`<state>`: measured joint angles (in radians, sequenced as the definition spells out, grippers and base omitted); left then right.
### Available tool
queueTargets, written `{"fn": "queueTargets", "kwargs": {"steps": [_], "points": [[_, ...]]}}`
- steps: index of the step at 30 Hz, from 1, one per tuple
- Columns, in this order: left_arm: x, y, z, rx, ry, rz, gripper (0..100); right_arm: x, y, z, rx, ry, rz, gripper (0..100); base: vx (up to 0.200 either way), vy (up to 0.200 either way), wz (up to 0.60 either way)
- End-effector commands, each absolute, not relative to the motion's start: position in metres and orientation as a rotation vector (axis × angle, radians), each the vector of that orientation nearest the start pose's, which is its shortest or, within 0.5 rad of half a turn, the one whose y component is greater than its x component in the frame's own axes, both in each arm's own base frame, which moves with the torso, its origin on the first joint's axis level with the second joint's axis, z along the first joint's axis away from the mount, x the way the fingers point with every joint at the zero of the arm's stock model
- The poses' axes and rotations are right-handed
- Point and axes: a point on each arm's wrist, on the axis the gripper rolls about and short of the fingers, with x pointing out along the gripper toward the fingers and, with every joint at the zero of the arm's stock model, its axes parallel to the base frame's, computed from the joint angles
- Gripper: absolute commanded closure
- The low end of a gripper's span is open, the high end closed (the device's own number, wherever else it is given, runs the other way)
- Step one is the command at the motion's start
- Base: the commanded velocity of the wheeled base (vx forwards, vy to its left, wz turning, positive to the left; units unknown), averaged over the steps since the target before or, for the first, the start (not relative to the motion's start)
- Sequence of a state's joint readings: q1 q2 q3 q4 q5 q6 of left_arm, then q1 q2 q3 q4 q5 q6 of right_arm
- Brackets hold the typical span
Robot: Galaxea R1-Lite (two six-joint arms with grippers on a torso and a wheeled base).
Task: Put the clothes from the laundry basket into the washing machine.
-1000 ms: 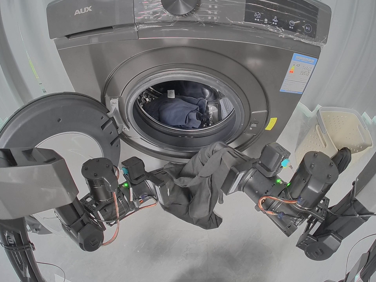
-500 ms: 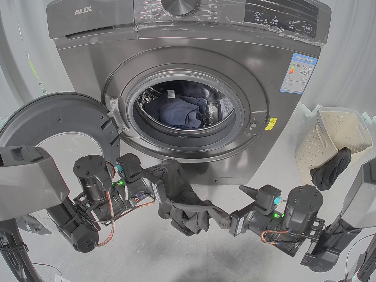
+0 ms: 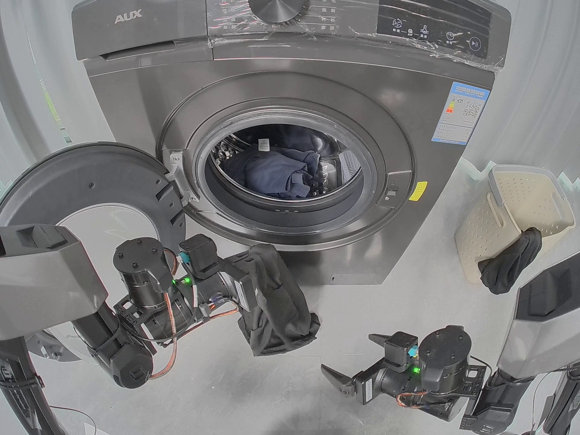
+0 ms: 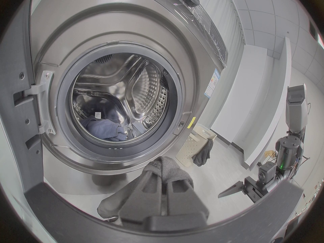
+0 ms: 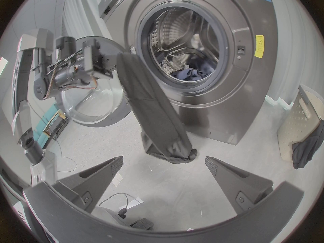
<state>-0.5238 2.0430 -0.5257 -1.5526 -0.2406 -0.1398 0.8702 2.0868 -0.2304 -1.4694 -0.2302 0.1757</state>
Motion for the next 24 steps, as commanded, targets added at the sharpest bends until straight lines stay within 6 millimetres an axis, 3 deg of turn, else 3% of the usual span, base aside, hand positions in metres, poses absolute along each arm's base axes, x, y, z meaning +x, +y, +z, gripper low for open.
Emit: {"fn": "queueTargets", "kwargs": {"steps": [1,11,24], "points": [[0.278,-0.166,0.101,-0.140,0.014,-0.765,100,0.172,0.217,0.034,-0.034,0.363,0.651,0,0.000,0.000,0.00],[0.278,-0.167,0.100,-0.139,0.018,-0.767,100,0.201,0.276,0.056,0.074,0.168,0.715,0,0.000,0.000,0.00],[0.278,-0.167,0.099,-0.139,0.020,-0.767,100,0.235,0.311,0.048,0.106,0.083,0.706,0,0.000,0.000,0.00]]}}
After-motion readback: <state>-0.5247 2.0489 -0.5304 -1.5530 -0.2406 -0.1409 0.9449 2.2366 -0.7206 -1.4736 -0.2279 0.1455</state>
